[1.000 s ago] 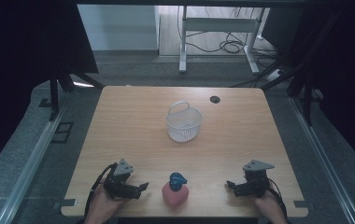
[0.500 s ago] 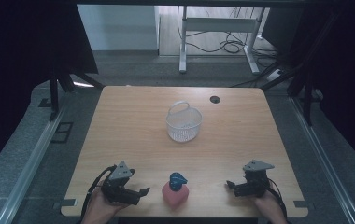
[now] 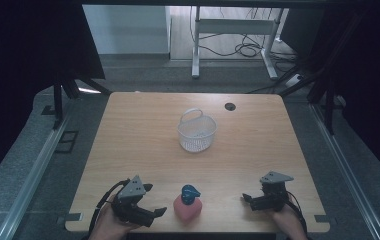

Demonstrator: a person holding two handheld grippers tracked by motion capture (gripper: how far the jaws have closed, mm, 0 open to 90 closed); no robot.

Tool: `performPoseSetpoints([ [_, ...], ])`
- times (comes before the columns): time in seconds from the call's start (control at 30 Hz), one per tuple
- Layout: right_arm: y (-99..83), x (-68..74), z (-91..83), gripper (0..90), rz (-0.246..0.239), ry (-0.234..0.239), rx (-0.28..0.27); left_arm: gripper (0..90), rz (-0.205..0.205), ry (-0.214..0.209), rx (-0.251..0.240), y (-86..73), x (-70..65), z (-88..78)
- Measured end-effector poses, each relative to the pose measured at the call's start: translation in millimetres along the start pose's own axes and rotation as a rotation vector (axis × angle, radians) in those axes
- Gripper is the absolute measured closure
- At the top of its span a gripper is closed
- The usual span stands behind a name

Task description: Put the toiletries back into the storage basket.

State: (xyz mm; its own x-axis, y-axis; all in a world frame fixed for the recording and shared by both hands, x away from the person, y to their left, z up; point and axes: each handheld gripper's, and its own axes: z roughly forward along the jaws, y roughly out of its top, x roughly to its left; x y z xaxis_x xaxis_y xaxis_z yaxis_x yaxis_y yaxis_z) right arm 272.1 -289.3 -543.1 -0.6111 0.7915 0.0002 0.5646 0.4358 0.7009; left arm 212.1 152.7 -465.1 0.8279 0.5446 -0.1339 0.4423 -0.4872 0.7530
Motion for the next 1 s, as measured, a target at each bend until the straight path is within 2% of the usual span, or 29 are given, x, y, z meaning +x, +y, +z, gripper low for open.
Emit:
performPoseSetpoints([
  [0.2,0.0,0.0,0.0,0.0,0.0,0.0,0.0,12.1,0.029,-0.053,-0.013,13.4,-8.9,1.5],
  [0.33,0.0,0.0,0.0,0.0,0.0,0.0,0.0,12.5,0.045,-0.071,-0.024,21.5,-12.8,3.7],
  [0.67,0.0,0.0,0.0,0.0,0.0,0.0,0.0,16.6,0.081,-0.072,-0.03,36.2,-17.9,14.3],
  [1.0,0.0,0.0,0.0,0.0,0.0,0.0,0.0,25.9,0.119,-0.087,-0.047,47.2,-24.0,25.1],
])
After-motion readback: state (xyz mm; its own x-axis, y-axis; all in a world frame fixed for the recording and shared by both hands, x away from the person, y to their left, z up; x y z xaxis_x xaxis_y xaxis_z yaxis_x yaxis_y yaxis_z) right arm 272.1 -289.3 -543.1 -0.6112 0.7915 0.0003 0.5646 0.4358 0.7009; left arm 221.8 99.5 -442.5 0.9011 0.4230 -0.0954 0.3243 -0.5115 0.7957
